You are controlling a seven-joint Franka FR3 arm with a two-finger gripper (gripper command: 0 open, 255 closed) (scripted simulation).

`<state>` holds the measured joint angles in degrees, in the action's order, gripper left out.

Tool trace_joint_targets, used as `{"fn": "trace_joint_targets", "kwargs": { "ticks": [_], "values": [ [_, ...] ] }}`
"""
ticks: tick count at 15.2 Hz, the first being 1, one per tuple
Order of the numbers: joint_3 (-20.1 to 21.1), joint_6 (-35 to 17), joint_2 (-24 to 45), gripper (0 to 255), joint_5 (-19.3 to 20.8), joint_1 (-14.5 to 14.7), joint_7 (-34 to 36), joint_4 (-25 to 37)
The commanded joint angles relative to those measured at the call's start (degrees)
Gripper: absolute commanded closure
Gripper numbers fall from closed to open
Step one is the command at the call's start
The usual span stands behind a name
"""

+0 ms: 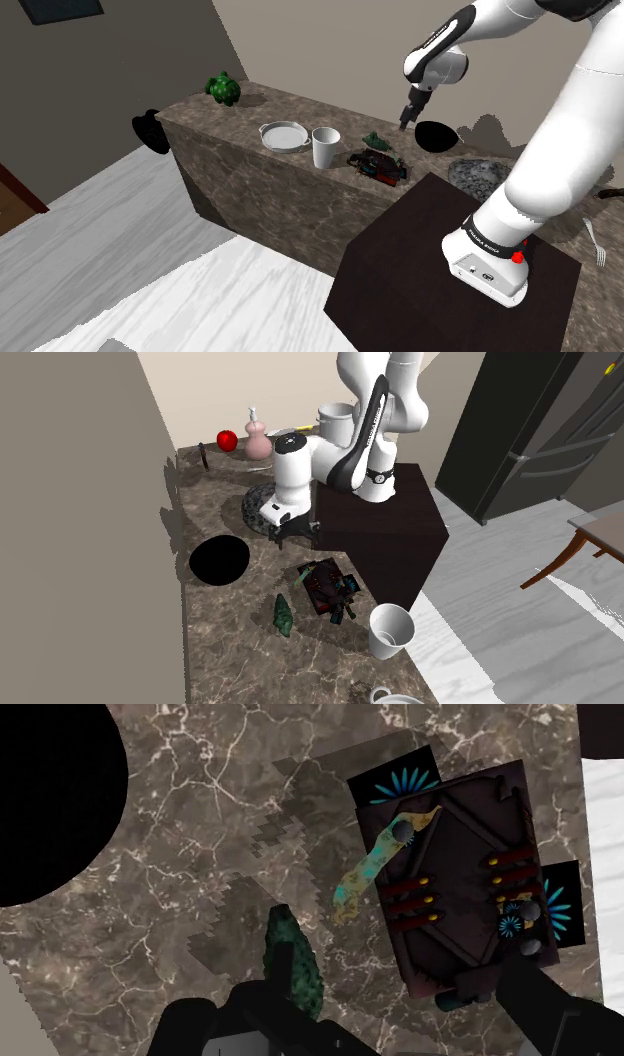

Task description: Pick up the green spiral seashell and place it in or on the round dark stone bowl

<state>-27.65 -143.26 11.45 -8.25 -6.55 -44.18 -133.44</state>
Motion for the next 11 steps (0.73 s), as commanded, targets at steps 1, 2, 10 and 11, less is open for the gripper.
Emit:
{"fn": "trace_joint_targets", "kwargs": {
  "ticks": [1,2,10,11],
  "values": [
    [1.1,-1.5,5.1,0,-4.1,-2.0,-4.1,2.5],
    [1.9,-1.8,7.5,0,-5.8,-3.2,-5.8,4.1],
    [5.9,-5.1,17.1,0,-11.6,-8.0,-11.1,9.3],
    [6.3,-5.6,17.8,0,-12.0,-8.2,-11.4,9.4]
  ]
}}
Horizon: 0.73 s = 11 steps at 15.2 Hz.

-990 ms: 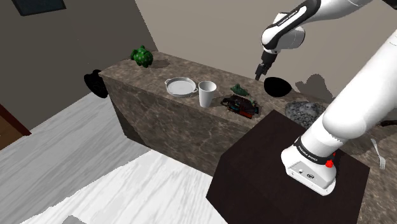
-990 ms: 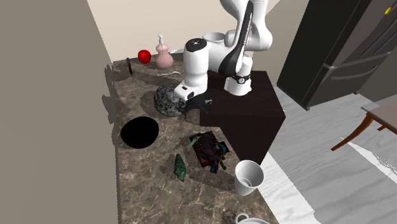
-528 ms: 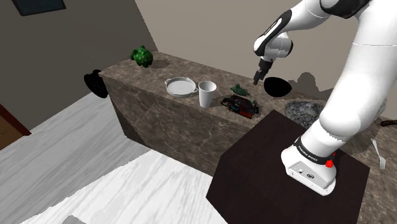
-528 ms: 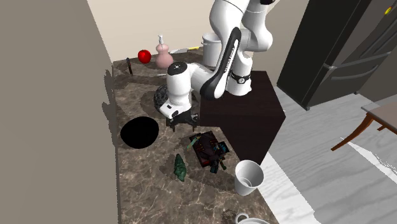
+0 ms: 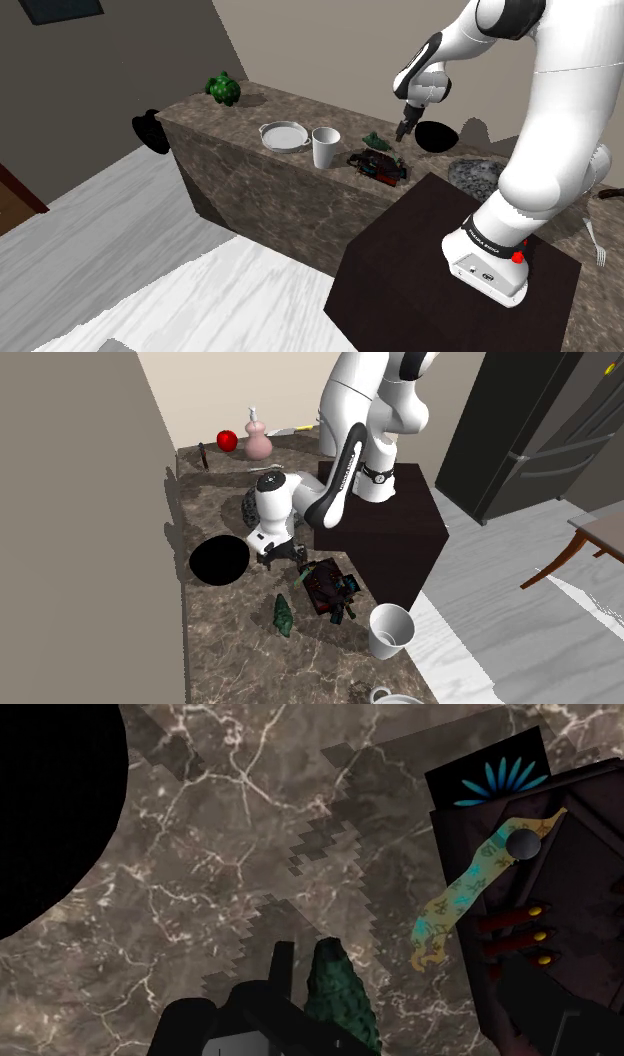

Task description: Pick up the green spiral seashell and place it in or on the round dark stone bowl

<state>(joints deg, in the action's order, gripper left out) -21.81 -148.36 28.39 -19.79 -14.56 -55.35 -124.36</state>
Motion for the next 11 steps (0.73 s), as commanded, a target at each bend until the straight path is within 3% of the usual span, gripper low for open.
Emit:
{"fn": "trace_joint_targets", "kwargs": {
  "ticks": [1,9,10,11],
  "values": [
    [0.8,-1.1,1.6,0,-0.9,-0.5,-0.5,0.5],
    [1.1,-1.4,2.0,0,-1.2,-0.7,-0.7,0.6],
    [1.1,-1.4,2.0,255,-1.2,-0.7,-0.7,0.6],
    [1.1,-1.4,2.0,255,-1.2,-0.7,-0.7,0.6]
  ]
}}
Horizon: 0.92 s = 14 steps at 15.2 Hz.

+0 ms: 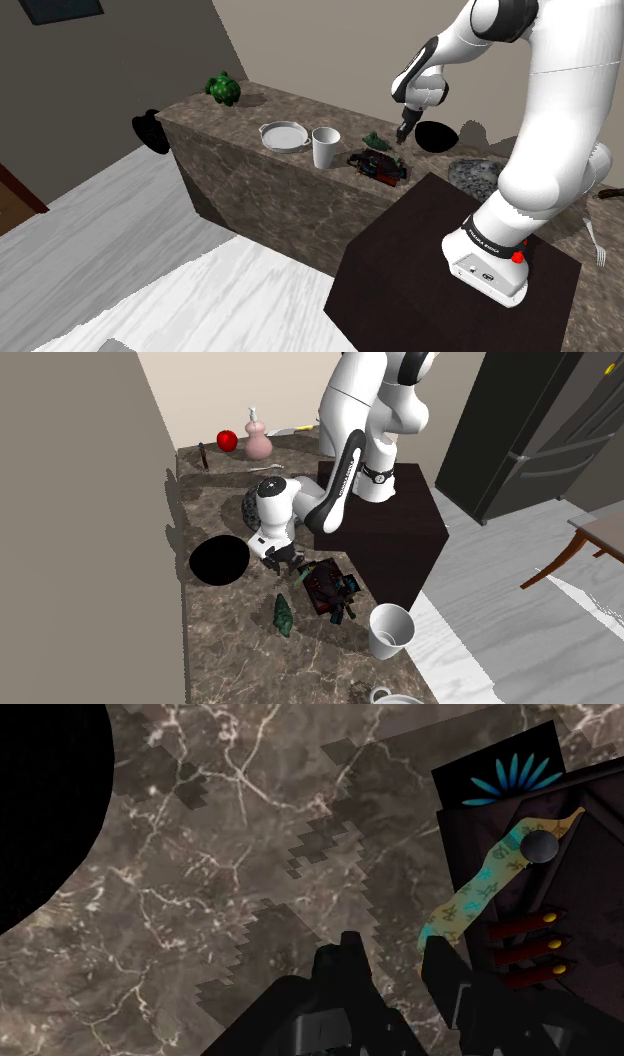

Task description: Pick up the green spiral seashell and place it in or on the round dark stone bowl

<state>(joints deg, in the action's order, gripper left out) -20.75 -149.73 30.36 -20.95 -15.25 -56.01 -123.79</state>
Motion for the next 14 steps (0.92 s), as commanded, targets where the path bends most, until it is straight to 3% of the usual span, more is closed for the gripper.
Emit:
{"fn": "trace_joint_targets", "kwargs": {
  "ticks": [1,8,9,14],
  "values": [
    [0.0,0.0,0.0,255,0.0,0.0,0.0,0.0],
    [0.0,0.0,0.0,255,0.0,0.0,0.0,0.0],
    [0.0,0.0,0.0,0,0.0,0.0,0.0,0.0],
    [8.7,-8.7,7.5,0,-7.2,-5.8,-8.0,5.9]
  ]
}}
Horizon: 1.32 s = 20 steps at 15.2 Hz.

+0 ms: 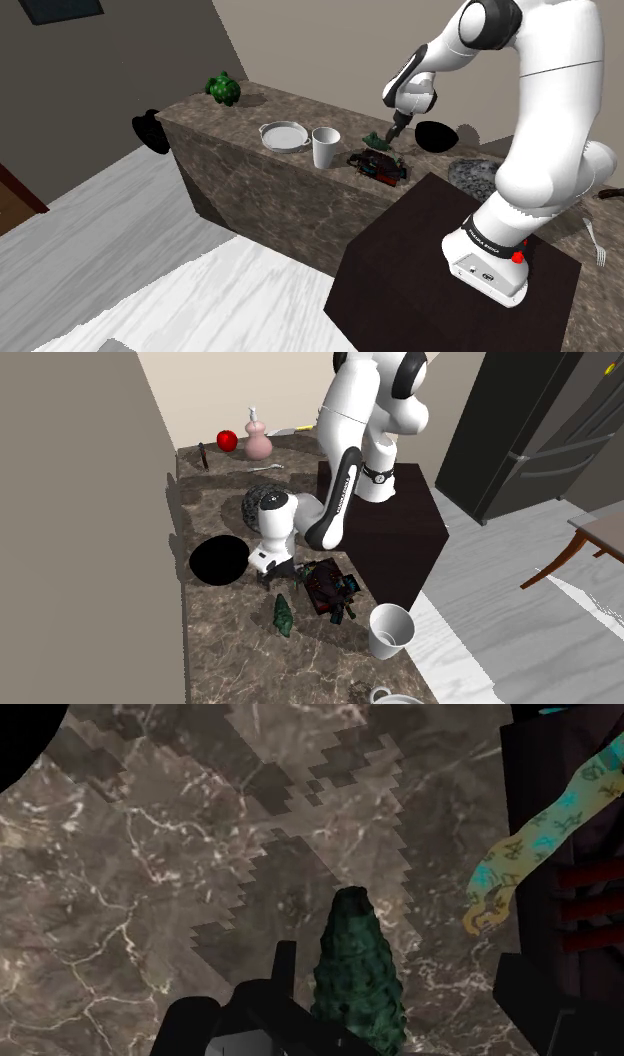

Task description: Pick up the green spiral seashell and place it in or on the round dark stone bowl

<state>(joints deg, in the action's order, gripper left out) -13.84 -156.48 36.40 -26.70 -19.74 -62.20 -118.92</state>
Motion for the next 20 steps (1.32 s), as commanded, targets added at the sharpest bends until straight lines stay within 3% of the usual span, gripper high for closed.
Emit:
{"fn": "trace_joint_targets", "kwargs": {
  "ticks": [1,3,10,18,19,20],
  "values": [
    [3.6,-3.5,3.0,0,-2.6,-2.4,-3.3,2.5],
    [5.9,-5.5,5.0,0,-3.8,-4.0,-5.2,4.4],
    [7.9,-7.8,11.1,0,-4.8,-5.4,-6.1,8.6],
    [7.9,-7.8,11.1,0,-4.8,-5.4,-6.1,8.6],
    [7.9,-7.8,11.1,255,-4.8,-5.4,-6.1,8.6],
    [7.9,-7.8,11.1,255,-4.8,-5.4,-6.1,8.6]
  ]
}}
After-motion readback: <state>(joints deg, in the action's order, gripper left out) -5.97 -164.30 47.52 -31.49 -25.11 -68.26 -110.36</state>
